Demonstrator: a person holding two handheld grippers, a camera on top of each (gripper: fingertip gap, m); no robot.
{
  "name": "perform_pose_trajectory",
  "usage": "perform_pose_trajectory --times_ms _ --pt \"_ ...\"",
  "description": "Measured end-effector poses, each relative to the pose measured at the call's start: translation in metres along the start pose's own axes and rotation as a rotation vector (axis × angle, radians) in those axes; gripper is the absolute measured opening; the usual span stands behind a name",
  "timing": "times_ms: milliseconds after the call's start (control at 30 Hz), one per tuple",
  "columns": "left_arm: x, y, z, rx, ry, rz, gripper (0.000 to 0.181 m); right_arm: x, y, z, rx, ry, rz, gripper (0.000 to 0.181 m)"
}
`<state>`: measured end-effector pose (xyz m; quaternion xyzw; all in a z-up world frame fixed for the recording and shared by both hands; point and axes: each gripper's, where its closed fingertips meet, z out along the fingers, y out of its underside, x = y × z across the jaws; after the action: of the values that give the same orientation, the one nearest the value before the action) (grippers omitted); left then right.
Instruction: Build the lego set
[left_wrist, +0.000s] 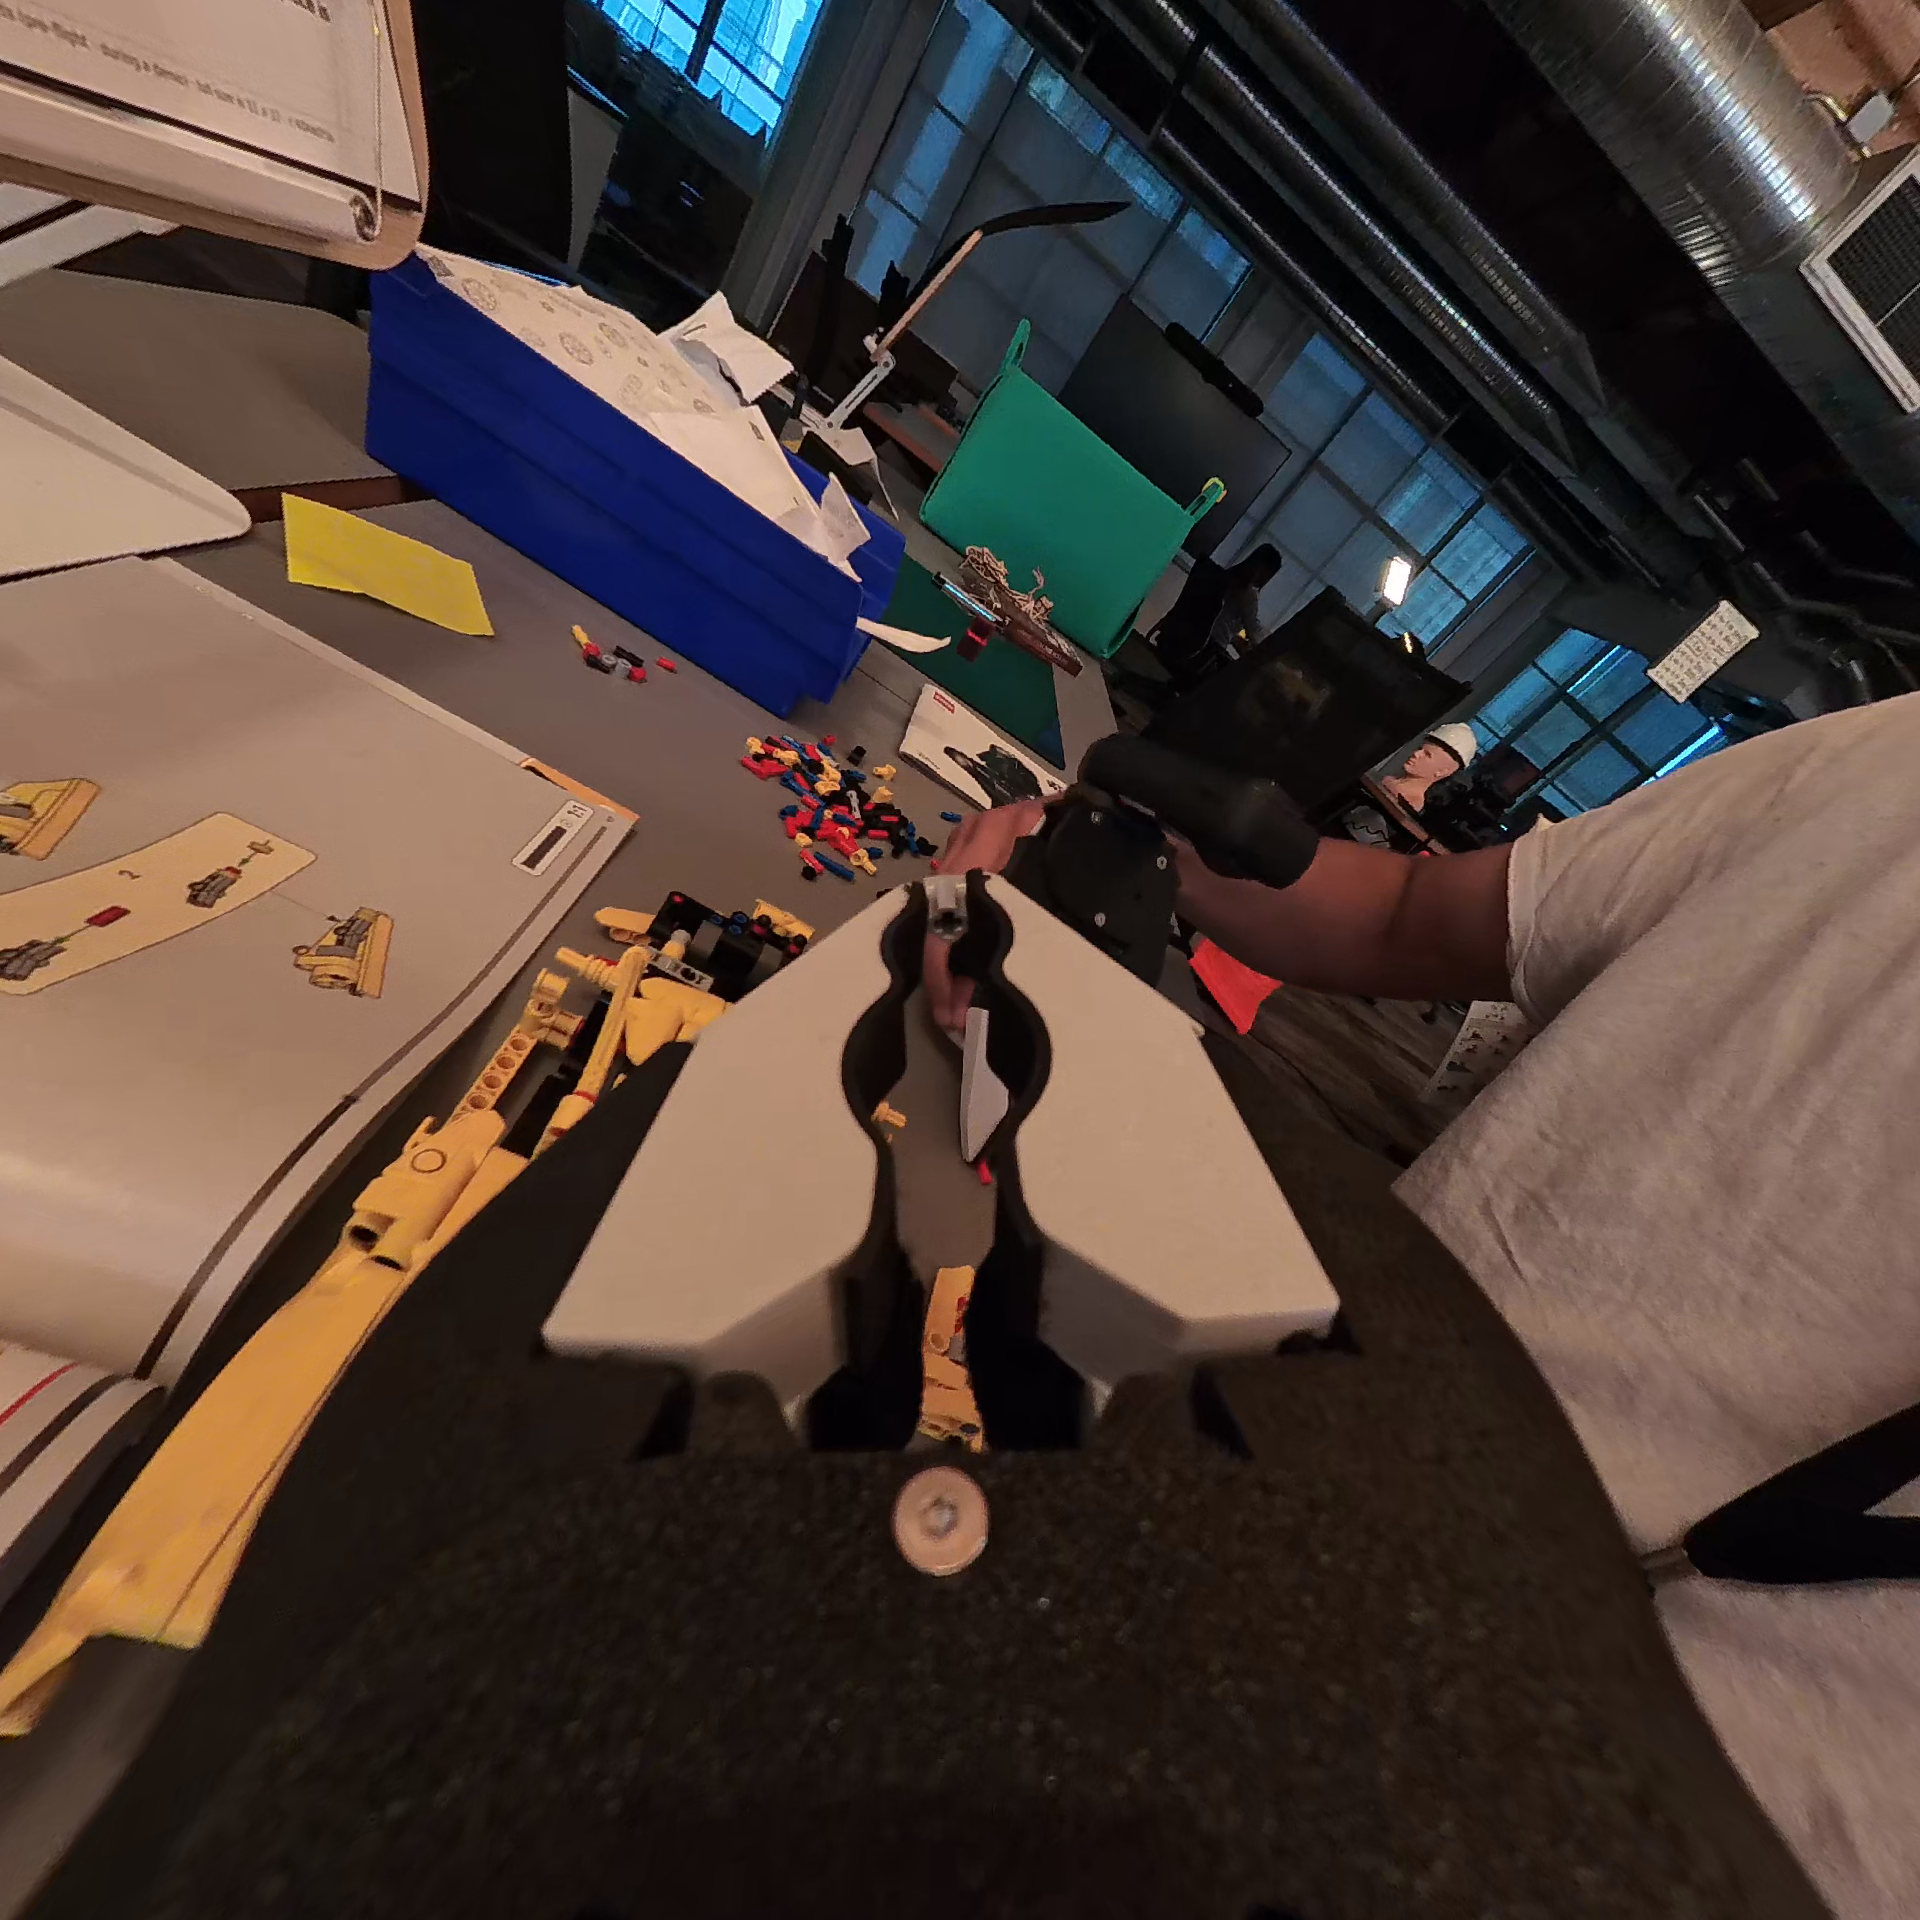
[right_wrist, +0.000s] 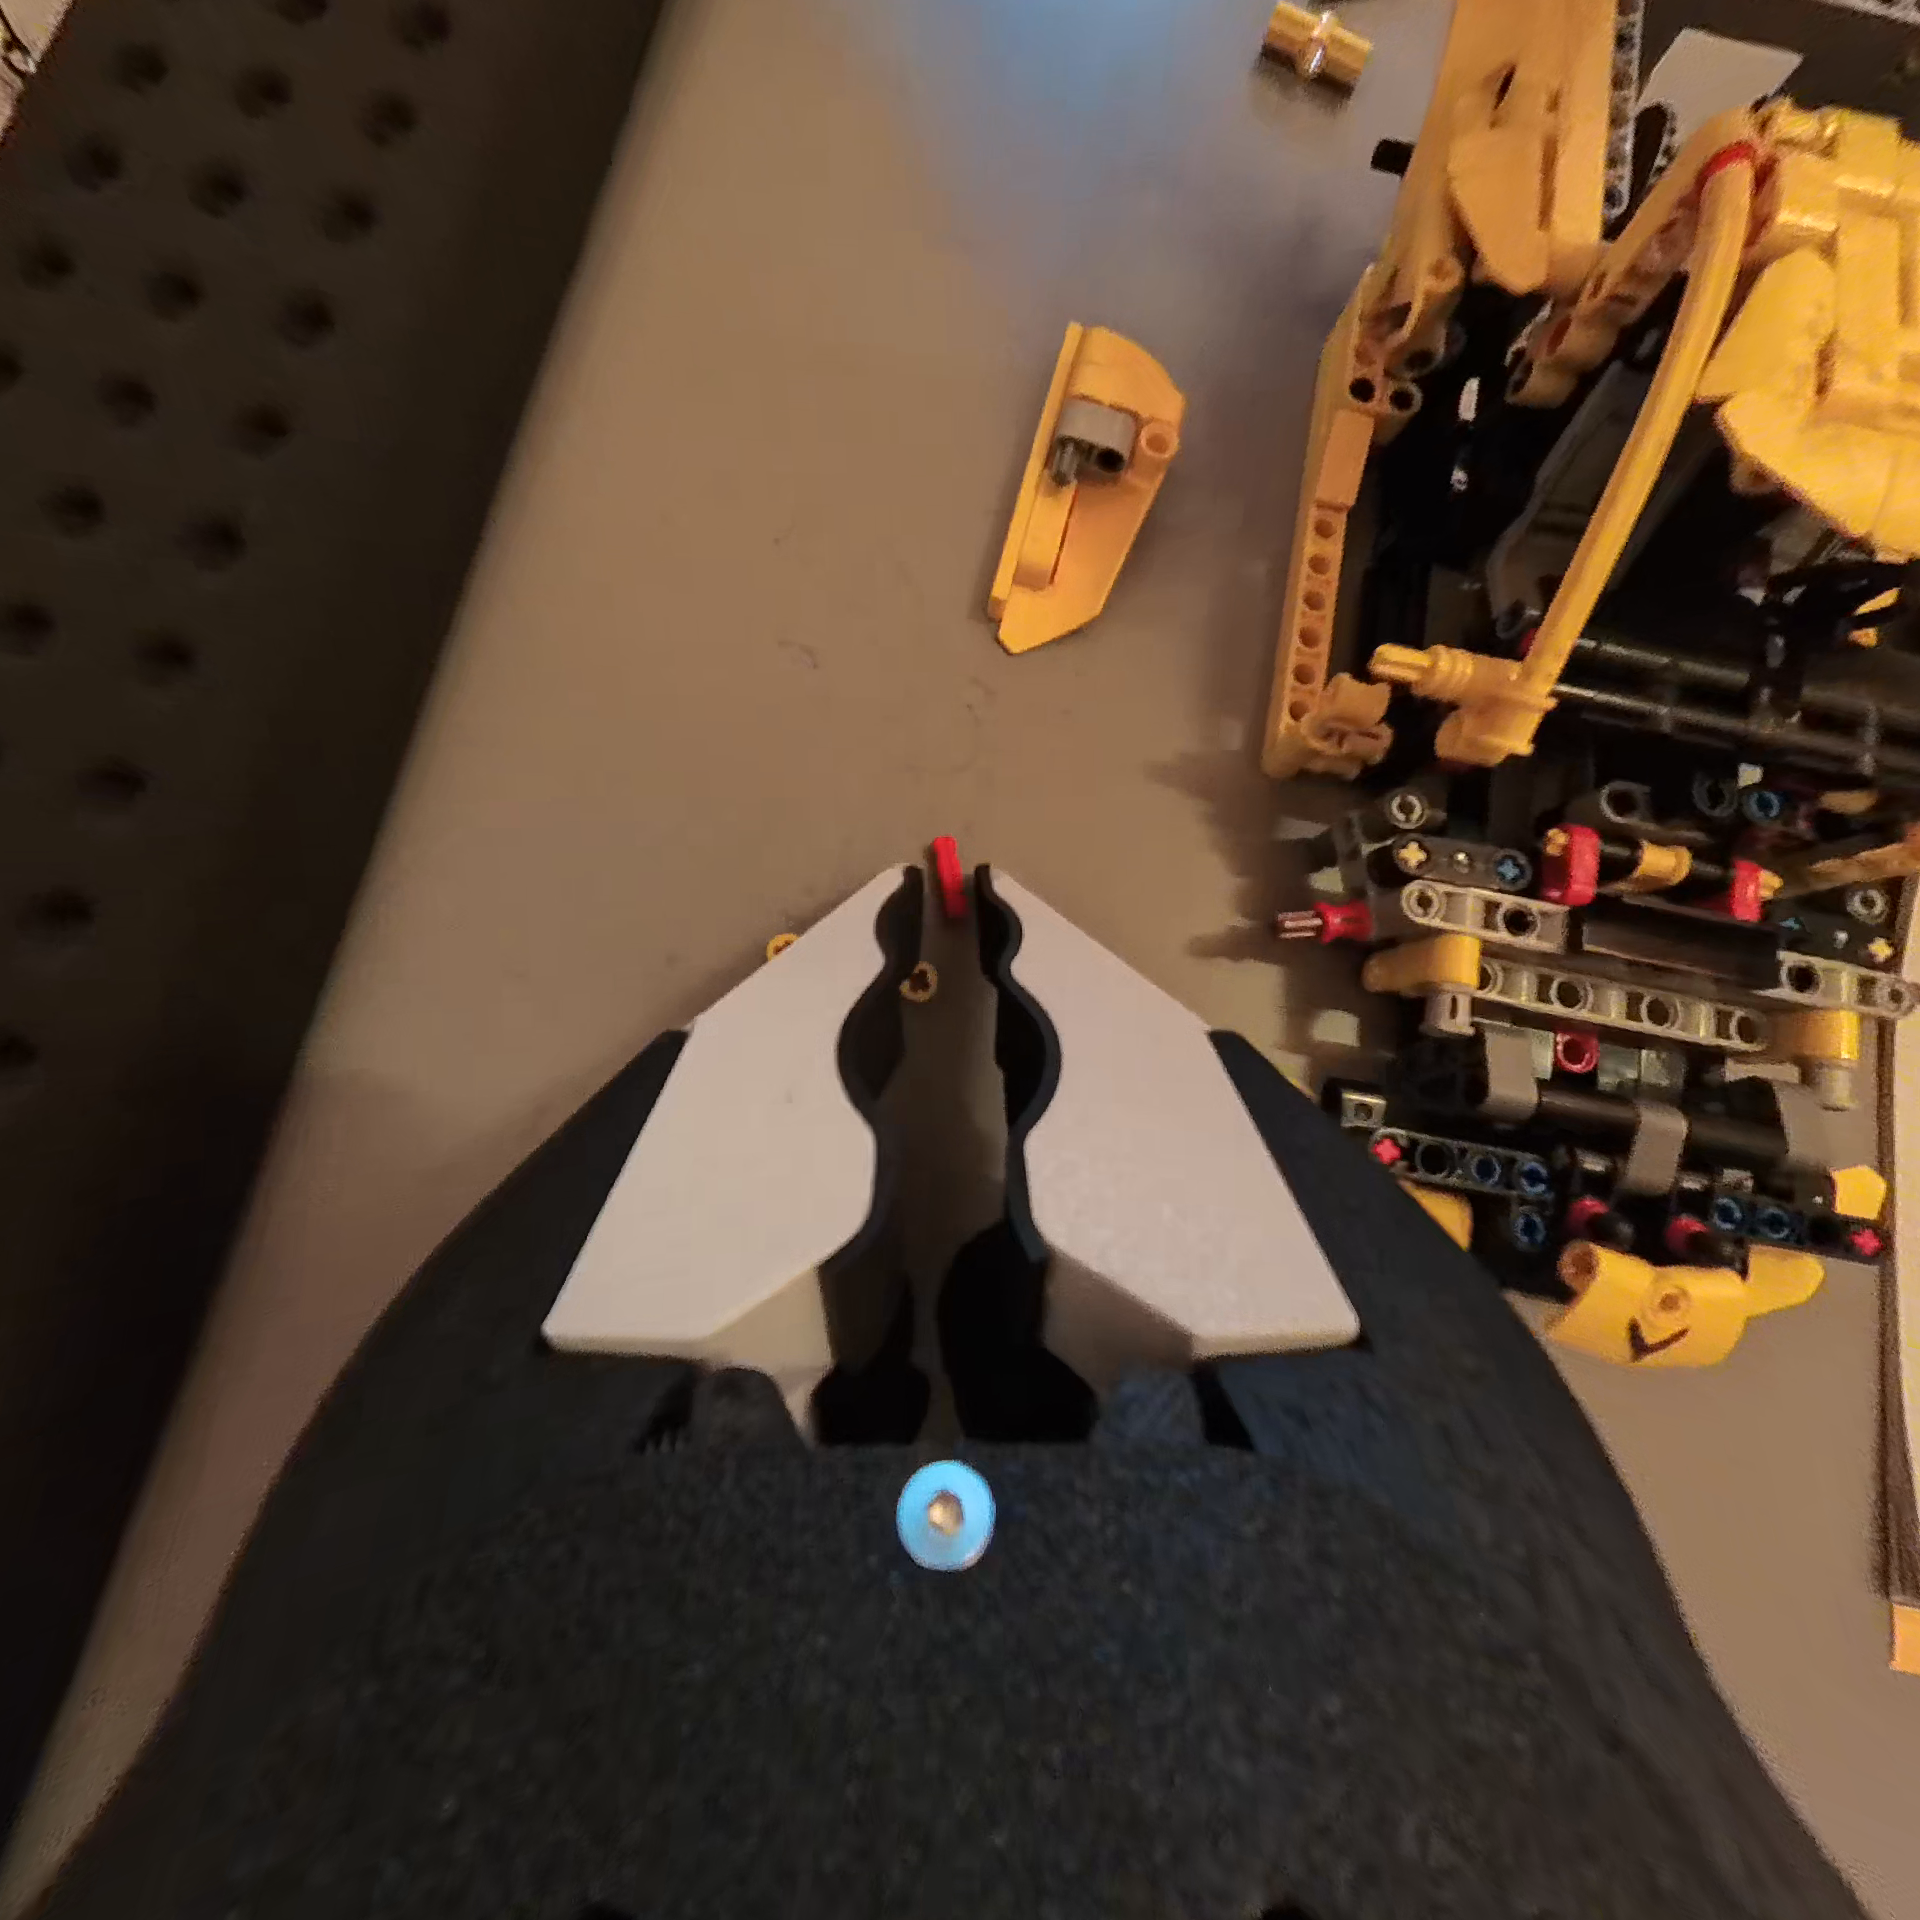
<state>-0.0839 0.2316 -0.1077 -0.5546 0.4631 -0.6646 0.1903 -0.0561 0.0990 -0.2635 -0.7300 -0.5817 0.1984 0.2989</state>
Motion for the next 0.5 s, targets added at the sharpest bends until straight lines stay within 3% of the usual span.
perform_pose_trajectory --times_ms 167,267,367,500 --pt "0.001 0.000 0.000 -0.001 -0.001 0.006 0.007 0.003 -0.001 0.001 -0.006 0.045 -0.018 0.003" --pt "0.004 0.001 0.002 -0.006 0.005 0.015 0.007 0.012 -0.012 -0.004 0.002 0.064 0.079 0.002" --pt "0.014 0.000 0.008 0.007 0.059 0.015 0.007 0.052 -0.067 -0.036 0.216 0.272 0.116 0.002" --pt "0.029 -0.013 0.009 0.099 0.168 -0.029 0.007 0.104 -0.110 -0.084 0.299 0.649 0.118 0.002"
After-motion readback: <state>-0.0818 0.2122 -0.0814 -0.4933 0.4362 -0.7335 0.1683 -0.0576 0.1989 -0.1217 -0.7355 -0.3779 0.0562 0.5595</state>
